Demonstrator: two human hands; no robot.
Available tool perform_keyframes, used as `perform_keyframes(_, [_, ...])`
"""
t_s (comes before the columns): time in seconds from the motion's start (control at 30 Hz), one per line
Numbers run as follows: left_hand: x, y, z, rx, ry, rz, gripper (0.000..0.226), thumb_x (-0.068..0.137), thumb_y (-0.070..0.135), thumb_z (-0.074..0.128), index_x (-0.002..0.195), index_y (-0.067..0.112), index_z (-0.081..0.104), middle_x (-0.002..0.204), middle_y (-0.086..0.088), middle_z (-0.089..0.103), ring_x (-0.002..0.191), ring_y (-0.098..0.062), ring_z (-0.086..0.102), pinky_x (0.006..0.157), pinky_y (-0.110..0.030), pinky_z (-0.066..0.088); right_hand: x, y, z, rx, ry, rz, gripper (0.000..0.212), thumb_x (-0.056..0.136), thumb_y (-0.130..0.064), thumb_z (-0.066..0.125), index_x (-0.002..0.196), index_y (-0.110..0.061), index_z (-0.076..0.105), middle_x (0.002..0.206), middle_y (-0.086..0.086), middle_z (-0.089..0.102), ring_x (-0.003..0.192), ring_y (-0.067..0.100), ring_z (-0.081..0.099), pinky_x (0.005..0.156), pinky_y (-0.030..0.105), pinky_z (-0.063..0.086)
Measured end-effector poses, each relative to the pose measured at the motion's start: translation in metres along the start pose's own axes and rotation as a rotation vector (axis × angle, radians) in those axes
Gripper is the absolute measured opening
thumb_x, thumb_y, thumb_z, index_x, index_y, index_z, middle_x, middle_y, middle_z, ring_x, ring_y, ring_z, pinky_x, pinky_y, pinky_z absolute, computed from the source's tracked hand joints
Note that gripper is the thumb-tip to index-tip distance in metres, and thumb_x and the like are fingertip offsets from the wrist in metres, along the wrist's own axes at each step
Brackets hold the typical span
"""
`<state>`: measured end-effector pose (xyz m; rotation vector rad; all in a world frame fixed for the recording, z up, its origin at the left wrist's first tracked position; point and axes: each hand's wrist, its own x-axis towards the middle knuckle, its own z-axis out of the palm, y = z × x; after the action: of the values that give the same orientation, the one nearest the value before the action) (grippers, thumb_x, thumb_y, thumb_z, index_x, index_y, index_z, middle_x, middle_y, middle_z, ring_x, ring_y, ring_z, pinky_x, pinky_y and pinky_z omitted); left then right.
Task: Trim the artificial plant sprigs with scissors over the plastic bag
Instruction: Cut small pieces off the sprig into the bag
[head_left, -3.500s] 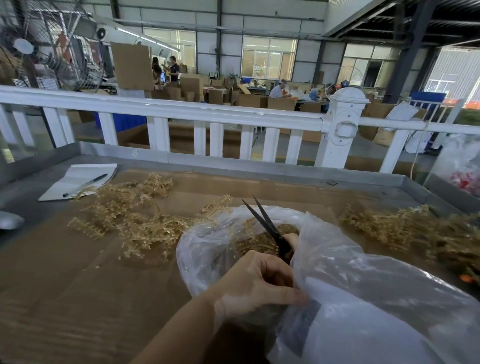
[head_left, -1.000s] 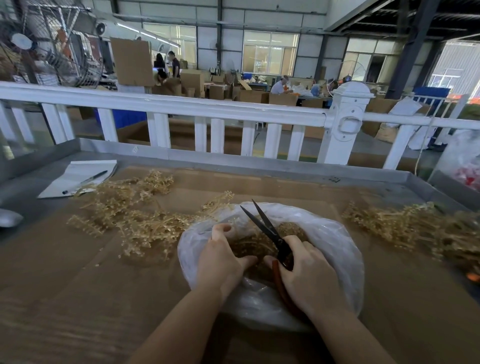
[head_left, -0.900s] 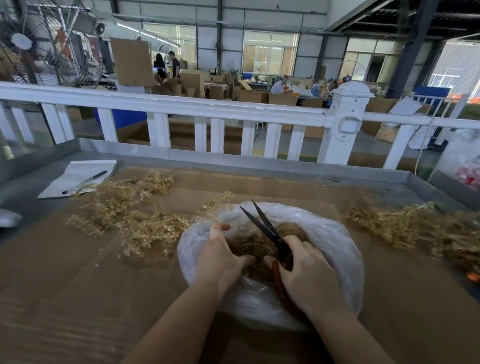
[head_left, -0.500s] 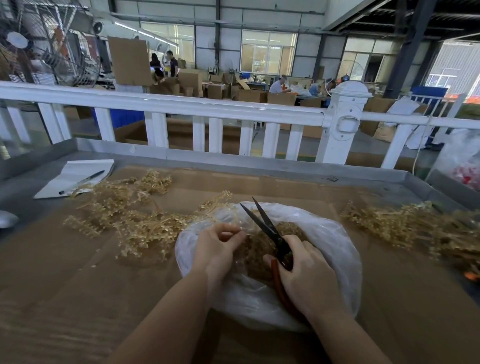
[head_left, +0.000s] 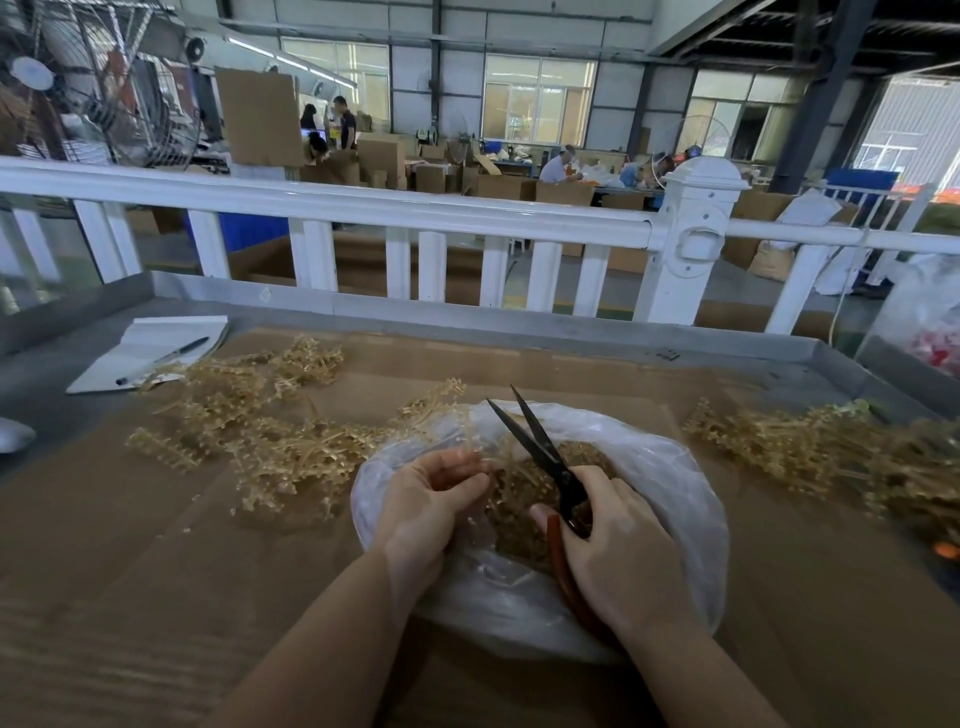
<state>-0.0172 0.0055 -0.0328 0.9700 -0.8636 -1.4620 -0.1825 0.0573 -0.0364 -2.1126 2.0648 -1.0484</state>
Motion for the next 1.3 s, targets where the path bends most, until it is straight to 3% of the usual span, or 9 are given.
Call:
perform_keyframes(0.17, [0.001,0.000,0.000,-0.022,-0.027,-0.032,0.018,0.084,-0.011,0.058,0.090,0.005,0.061,0.089,-0.012,0.065,0.083,-0.018,0.065,0.069,-0.023,0.057,-0.001,0.000,0.000,-0.015,-0.001,-0.003,0.038,0.086,-0.054,0.056,0.114,-0.029,0.055,0.096,-0.012,0.057,0.094,0.008,0.052,0.079,0.019,0.039])
perform_keyframes(0.3, [-0.001,0.002,0.003,0.034,-0.037,-0.032,0.020,0.086,-0.008,0.059,0.092,0.011,0.056,0.083,-0.011,0.065,0.072,-0.016,0.068,0.061,-0.025,0.057,0.000,-0.001,0.000,-0.020,-0.013,-0.009,0.038,0.087,-0.054,0.054,0.117,-0.029,0.054,0.099,-0.010,0.058,0.097,0.009,0.053,0.083,0.021,0.043])
perform_keyframes(0.4, [-0.002,0.001,0.006,0.042,-0.028,0.002,0.028,0.086,-0.009,0.059,0.093,0.016,0.048,0.078,-0.012,0.066,0.072,-0.020,0.069,0.063,-0.029,0.058,0.000,-0.001,-0.001,-0.033,-0.020,-0.013,0.040,0.088,-0.053,0.055,0.118,-0.028,0.054,0.101,-0.008,0.059,0.100,0.011,0.054,0.083,0.023,0.045])
perform_keyframes(0.53, [-0.004,-0.002,0.010,0.077,-0.054,0.032,0.018,0.088,-0.009,0.055,0.082,0.007,0.058,0.083,-0.009,0.062,0.077,-0.015,0.065,0.069,-0.025,0.058,0.000,-0.001,0.000,-0.032,-0.018,-0.013,0.040,0.087,-0.053,0.056,0.119,-0.027,0.054,0.100,-0.008,0.059,0.099,0.011,0.054,0.084,0.024,0.045])
perform_keyframes(0.63, [-0.005,0.000,0.009,0.068,-0.071,0.030,0.017,0.083,-0.011,0.061,0.090,0.004,0.065,0.088,-0.011,0.066,0.080,-0.018,0.067,0.071,-0.026,0.059,0.001,0.000,0.001,-0.026,-0.007,-0.017,0.038,0.087,-0.051,0.058,0.116,-0.028,0.055,0.098,-0.008,0.059,0.098,0.012,0.054,0.082,0.023,0.045])
perform_keyframes(0.83, [-0.008,0.002,0.010,0.140,-0.099,0.070,0.029,0.077,-0.018,0.062,0.095,0.004,0.065,0.098,-0.015,0.068,0.100,-0.027,0.065,0.088,-0.039,0.055,0.001,0.001,0.002,-0.030,-0.011,-0.021,0.037,0.086,-0.054,0.055,0.113,-0.029,0.055,0.096,-0.011,0.058,0.096,0.011,0.054,0.081,0.024,0.046])
perform_keyframes(1.1, [-0.004,-0.002,0.007,-0.051,-0.072,0.035,0.041,0.081,-0.015,0.061,0.102,0.015,0.043,0.082,-0.008,0.074,0.083,-0.021,0.071,0.078,-0.037,0.058,0.002,0.004,0.001,-0.014,-0.025,-0.051,0.039,0.085,-0.057,0.055,0.115,-0.031,0.055,0.096,-0.014,0.059,0.093,0.004,0.054,0.080,0.016,0.042])
perform_keyframes(1.3, [0.002,-0.002,0.006,-0.174,-0.046,-0.015,0.026,0.081,-0.015,0.058,0.099,0.004,0.058,0.080,-0.008,0.072,0.074,-0.014,0.070,0.059,-0.019,0.055,0.004,0.005,-0.003,0.056,-0.038,-0.038,0.035,0.084,-0.058,0.056,0.111,-0.036,0.053,0.092,-0.017,0.059,0.088,0.004,0.054,0.077,0.021,0.045])
